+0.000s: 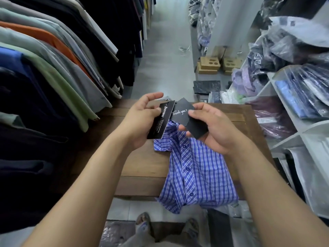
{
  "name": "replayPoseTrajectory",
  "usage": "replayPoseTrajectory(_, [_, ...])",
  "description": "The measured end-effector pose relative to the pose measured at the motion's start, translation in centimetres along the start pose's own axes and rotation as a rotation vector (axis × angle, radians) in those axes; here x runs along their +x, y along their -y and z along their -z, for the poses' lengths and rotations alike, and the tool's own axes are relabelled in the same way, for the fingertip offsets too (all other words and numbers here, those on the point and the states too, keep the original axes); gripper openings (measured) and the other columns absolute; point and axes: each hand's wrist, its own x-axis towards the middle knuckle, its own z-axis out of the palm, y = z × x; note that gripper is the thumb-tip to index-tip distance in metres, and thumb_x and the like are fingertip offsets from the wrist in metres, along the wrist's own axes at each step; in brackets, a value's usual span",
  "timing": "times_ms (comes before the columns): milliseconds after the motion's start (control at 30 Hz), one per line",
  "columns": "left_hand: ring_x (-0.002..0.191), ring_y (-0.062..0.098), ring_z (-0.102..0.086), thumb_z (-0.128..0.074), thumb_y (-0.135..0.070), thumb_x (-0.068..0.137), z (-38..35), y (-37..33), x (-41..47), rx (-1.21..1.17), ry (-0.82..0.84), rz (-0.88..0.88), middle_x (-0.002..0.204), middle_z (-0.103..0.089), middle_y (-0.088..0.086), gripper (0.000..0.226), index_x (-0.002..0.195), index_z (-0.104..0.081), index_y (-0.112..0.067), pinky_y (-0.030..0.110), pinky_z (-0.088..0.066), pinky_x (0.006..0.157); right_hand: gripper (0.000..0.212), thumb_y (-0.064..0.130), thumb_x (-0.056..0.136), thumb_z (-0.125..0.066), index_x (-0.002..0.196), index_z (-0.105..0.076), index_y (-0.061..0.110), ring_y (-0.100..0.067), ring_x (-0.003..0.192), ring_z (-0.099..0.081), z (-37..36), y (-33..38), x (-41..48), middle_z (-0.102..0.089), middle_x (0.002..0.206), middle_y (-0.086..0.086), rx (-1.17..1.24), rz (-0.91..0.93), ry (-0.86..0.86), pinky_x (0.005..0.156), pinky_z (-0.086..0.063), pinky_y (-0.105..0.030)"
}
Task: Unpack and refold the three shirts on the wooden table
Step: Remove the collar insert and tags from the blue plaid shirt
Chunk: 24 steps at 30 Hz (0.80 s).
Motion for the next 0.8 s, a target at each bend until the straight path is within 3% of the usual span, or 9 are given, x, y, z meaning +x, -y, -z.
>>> replayPoseTrajectory(100, [0.066,0.009,-0.063,-0.041,0.007,0.101,0.1,0.5,0.0,0.205,-0.028,-0.102,0.098,-0.065,0.002,0.043,0.112,-0.062,-0.029,0.027,-0.052,0.062,0.008,0.004,0.097,-0.056,0.099,-0.054,0.011,-0.022,0.064,-0.071,0.7,0.2,-0.1,-0.073,0.082,-0.011,-0.022,0.002,0.015,0.048,-0.052,-0.024])
replayPoseTrajectory(167, [0.069,0.016,-0.062,-0.042,0.005,0.099,-0.1,0.8,-0.1,0.305,-0.019,-0.155,0.091,-0.069,0.003,0.045,0.095,-0.068,-0.032,0.032,-0.05,0.064,0.007,0.005,0.096,-0.057,0.099,-0.055,0.011,-0.018,0.063,-0.07,1.0,0.1,-0.1,-0.073,0.08,-0.008,-0.029,-0.003,0.032,0.049,-0.05,-0.022])
replayPoseTrajectory(233, [0.087,0.015,-0.066,-0.05,-0.001,0.097,-0.4,0.9,-0.2,0.353,-0.027,-0.198,0.097,-0.073,-0.007,0.043,0.079,-0.075,-0.031,0.041,-0.053,0.082,0.01,0.005,0.095,-0.059,0.102,-0.054,0.011,-0.016,0.064,-0.07,1.1,-0.1,0.0,-0.073,0.079,-0.007,-0.043,-0.002,0.039,0.051,-0.051,-0.022])
replayPoseTrajectory(300, [0.107,0.015,-0.065,-0.05,-0.017,0.096,-0.9,0.9,-0.5,0.391,0.039,-0.211,0.111,-0.072,-0.005,0.03,0.09,-0.079,-0.024,0.041,-0.05,0.1,0.016,0.006,0.094,-0.062,0.106,-0.053,0.012,-0.017,0.066,-0.07,1.2,-0.3,0.3,-0.074,0.08,-0.008,-0.07,0.008,0.043,0.053,-0.053,-0.024])
replayPoseTrajectory(367, [0.099,0.019,-0.067,-0.046,-0.034,0.094,-1.3,1.3,-0.6,0.345,0.061,-0.162,0.106,-0.073,0.001,0.035,0.095,-0.078,-0.021,0.043,-0.053,0.093,0.02,0.005,0.093,-0.064,0.106,-0.051,0.013,-0.021,0.067,-0.071,1.2,-0.4,0.6,-0.073,0.084,-0.011,-0.074,0.025,0.033,0.055,-0.056,-0.028])
replayPoseTrajectory(433, [0.083,0.014,-0.067,-0.045,-0.048,0.093,-1.6,1.6,-0.5,0.173,0.029,-0.067,0.092,-0.074,-0.003,0.041,0.084,-0.078,-0.024,0.037,-0.05,0.083,0.022,0.004,0.092,-0.066,0.106,-0.051,0.013,-0.023,0.069,-0.072,1.2,-0.5,0.8,-0.073,0.087,-0.012,-0.073,0.044,0.003,0.056,-0.057,-0.03])
replayPoseTrajectory(533, [0.079,0.019,-0.062,-0.048,-0.065,0.09,-1.6,2.0,-0.1,0.163,-0.006,-0.053,0.081,-0.069,0.003,0.054,0.08,-0.073,-0.018,0.042,-0.05,0.085,0.026,0.004,0.09,-0.069,0.108,-0.053,0.011,-0.026,0.072,-0.073,1.2,-0.6,0.9,-0.072,0.092,-0.013,-0.092,0.062,-0.007,0.057,-0.058,-0.032])
replayPoseTrajectory(633, [0.08,0.024,-0.061,-0.058,-0.046,0.098,-1.5,2.1,-0.2,0.229,-0.021,-0.165,0.086,-0.069,0.013,0.047,0.093,-0.069,0.0,0.055,-0.053,0.089,0.034,0.008,0.083,-0.072,0.112,-0.054,0.009,-0.027,0.076,-0.073,1.1,-0.7,0.9,-0.071,0.099,-0.014,-0.06,0.073,0.013,0.059,-0.059,-0.032])
replayPoseTrajectory(800, [0.094,0.026,-0.069,-0.042,-0.033,0.109,-1.4,1.2,0.3,0.028,-0.044,0.063,0.101,-0.074,0.01,0.038,0.106,-0.072,-0.011,0.044,-0.056,0.09,0.02,-0.001,0.091,-0.065,0.106,-0.056,0.009,-0.028,0.081,-0.072,1.9,-1.1,1.2,-0.072,0.096,-0.012,-0.068,0.057,-0.025,0.065,-0.061,-0.033])
